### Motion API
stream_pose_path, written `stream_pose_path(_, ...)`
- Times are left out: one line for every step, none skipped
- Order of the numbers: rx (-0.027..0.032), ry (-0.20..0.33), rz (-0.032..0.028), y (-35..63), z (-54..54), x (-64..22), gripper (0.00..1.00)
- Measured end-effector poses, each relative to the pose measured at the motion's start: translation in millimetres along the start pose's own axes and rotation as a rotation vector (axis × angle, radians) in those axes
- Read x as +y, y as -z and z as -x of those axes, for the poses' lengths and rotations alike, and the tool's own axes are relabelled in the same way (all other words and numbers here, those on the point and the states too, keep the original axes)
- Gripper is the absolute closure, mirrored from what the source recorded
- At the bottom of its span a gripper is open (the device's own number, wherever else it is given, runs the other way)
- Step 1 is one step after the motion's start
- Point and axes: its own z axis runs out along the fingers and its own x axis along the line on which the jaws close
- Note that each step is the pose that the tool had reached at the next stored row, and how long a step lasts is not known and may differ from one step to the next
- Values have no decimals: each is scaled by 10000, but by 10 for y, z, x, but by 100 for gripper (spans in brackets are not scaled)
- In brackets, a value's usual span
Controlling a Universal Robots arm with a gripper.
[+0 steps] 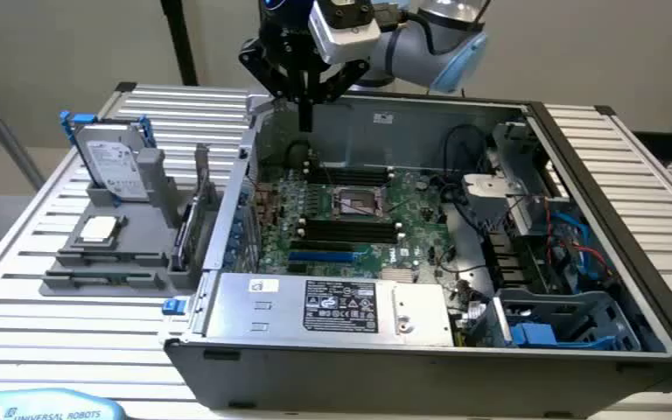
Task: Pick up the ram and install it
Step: 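Reach for the ram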
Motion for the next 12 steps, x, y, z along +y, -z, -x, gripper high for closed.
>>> stream_pose_path(0,0,0,0,0,0,89)
stream_pose_path(0,0,0,0,0,0,89)
stream_pose_path(0,0,0,0,0,0,89)
stream_pose_path(1,0,0,0,0,0,89)
stream_pose_path(0,0,0,0,0,0,89)
stream_pose_path(0,0,0,0,0,0,89)
stream_pose_path(1,0,0,0,0,0,89)
stream_pose_path(0,0,0,0,0,0,89)
stream_pose_path(0,0,0,0,0,0,89)
stream_pose_path(0,0,0,0,0,0,89)
stream_pose_path(0,0,0,0,0,0,89)
stream_pose_path(0,0,0,0,0,0,89)
